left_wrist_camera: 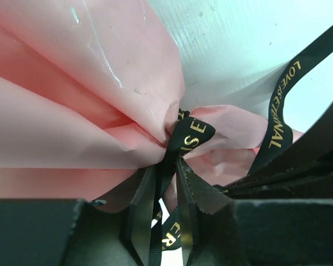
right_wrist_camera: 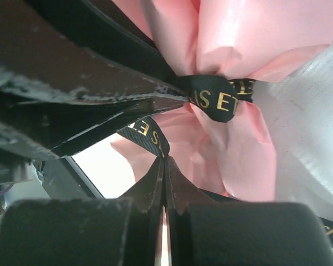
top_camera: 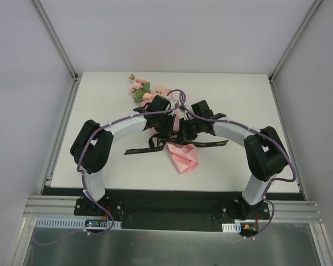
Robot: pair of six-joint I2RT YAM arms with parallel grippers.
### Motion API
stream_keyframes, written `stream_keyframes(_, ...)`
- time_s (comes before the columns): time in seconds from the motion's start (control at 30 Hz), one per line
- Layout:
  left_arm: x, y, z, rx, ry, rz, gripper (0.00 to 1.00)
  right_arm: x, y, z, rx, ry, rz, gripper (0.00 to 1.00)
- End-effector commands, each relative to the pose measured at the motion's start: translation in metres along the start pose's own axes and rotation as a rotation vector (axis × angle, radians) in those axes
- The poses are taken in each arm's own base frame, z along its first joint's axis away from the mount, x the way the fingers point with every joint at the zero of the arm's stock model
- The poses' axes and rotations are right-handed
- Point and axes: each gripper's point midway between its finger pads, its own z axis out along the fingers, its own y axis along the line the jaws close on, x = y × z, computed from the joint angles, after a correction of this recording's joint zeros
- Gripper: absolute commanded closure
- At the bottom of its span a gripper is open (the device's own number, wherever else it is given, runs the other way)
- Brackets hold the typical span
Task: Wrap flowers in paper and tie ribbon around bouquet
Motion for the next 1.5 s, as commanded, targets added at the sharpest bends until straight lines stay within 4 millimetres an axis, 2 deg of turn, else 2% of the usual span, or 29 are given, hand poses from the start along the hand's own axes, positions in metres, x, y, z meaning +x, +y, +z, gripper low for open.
stream_keyframes(0.0, -0.009, -0.011, 0.001, 0.025, -0.015, 0.017, 0.88, -0.015, 0.013, -0.008, -0.047, -0.063, 0.006, 1.00)
stream_keyframes(0.07, -0.012, -0.007, -0.003, 0.009, -0.027, 0.015, 0.94, -0.017, 0.011, -0.008, -0.032, -0.071, 0.020, 1.00)
stream_keyframes(0.17, -0.019, -0.015, -0.017, 0.051, -0.053, -0.027, 1.00, -0.017, 0.015, -0.006, -0.052, -0.069, 0.056, 1.00)
stream_keyframes(0.3, -0.026, -0.025, -0.030, 0.092, -0.074, -0.030, 1.00, -0.020, 0.011, -0.003, -0.032, -0.093, 0.106, 1.00)
stream_keyframes(0.57, -0.022, -0.026, -0.039, 0.095, -0.082, -0.050, 1.00, -0.019, -0.003, -0.001, 0.032, -0.112, 0.201, 1.00)
stream_keyframes(0.8, -0.024, -0.028, -0.032, 0.106, -0.070, -0.061, 1.00, -0.014, -0.008, -0.003, 0.052, -0.118, 0.198, 1.00)
stream_keyframes(0.93, -0.025, -0.029, -0.040, 0.105, -0.088, -0.057, 1.00, -0.017, -0.017, -0.009, 0.095, -0.164, 0.260, 1.00)
stream_keyframes(1.1, -0.025, -0.041, -0.044, 0.163, -0.083, -0.056, 1.00, -0.032, -0.004, -0.004, 0.015, -0.213, 0.347, 0.99)
stream_keyframes(1.23, -0.021, -0.040, -0.042, 0.169, -0.072, -0.064, 1.00, -0.036, 0.008, -0.001, -0.065, -0.231, 0.375, 0.99)
stream_keyframes(1.33, -0.015, -0.043, -0.043, 0.187, -0.059, -0.068, 1.00, -0.032, 0.003, 0.003, -0.062, -0.230, 0.420, 1.00)
stream_keyframes(1.47, -0.005, -0.040, -0.043, 0.183, -0.052, -0.077, 1.00, -0.038, 0.004, 0.007, -0.089, -0.259, 0.444, 0.99)
